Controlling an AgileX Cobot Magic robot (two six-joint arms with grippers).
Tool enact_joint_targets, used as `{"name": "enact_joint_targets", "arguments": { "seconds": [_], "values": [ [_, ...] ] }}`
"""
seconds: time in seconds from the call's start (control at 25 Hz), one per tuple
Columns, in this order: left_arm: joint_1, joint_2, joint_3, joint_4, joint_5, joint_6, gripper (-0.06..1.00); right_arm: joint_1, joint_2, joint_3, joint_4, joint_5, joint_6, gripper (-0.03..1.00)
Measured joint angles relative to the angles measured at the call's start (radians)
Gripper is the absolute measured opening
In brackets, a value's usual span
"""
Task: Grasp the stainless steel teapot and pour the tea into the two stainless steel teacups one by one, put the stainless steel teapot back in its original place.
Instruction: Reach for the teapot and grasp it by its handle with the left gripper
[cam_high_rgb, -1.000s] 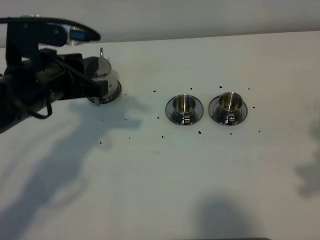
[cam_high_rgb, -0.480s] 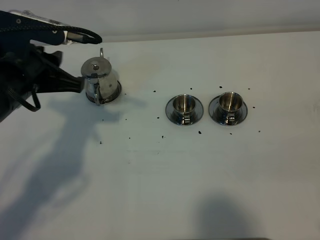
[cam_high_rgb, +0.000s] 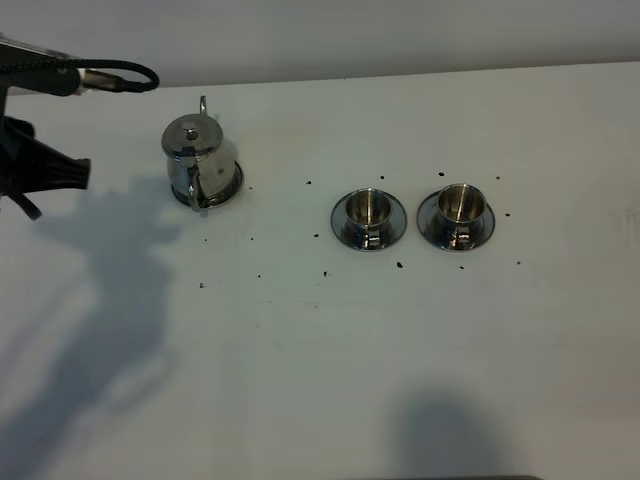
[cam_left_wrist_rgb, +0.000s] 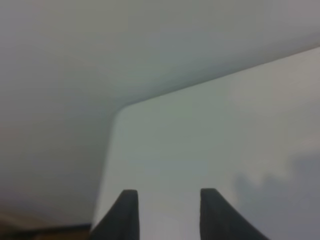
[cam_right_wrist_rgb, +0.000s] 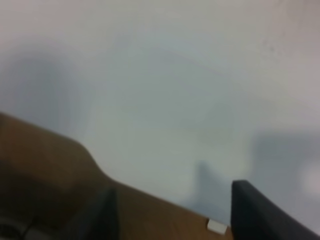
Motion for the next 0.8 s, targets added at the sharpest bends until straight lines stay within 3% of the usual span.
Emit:
{"name": "enact_joint_targets", "arguments": {
  "seconds": [0.2,0.36,0.44,0.56,0.64,0.8],
  "values": [
    [0.0,-0.001,0.0,0.0,-0.108,-0.048,0.29,0.0,-0.097,0.039,-0.002,-0.059,0.002,0.48],
    [0.0,-0.005,0.0,0.0,-0.047,-0.209,0.27,0.0,-0.155,0.062,-0.002,-0.112,0.006,0.48],
    [0.0,-0.012,0.0,0.0,0.053,-0.289,0.26,0.0,-0.163,0.069,-0.003,-0.124,0.014,0.48],
    [0.0,-0.015,0.0,0.001,0.282,-0.377,0.26,0.0,-0.164,0.069,-0.011,-0.129,0.026,0.48],
    [0.0,-0.013,0.0,0.0,0.458,-0.41,0.26,0.0,-0.164,0.069,-0.013,-0.13,0.03,0.48],
    [0.0,0.008,0.0,0.0,0.693,-0.451,0.26,0.0,-0.164,0.069,-0.014,-0.13,0.031,0.48]
  ]
}}
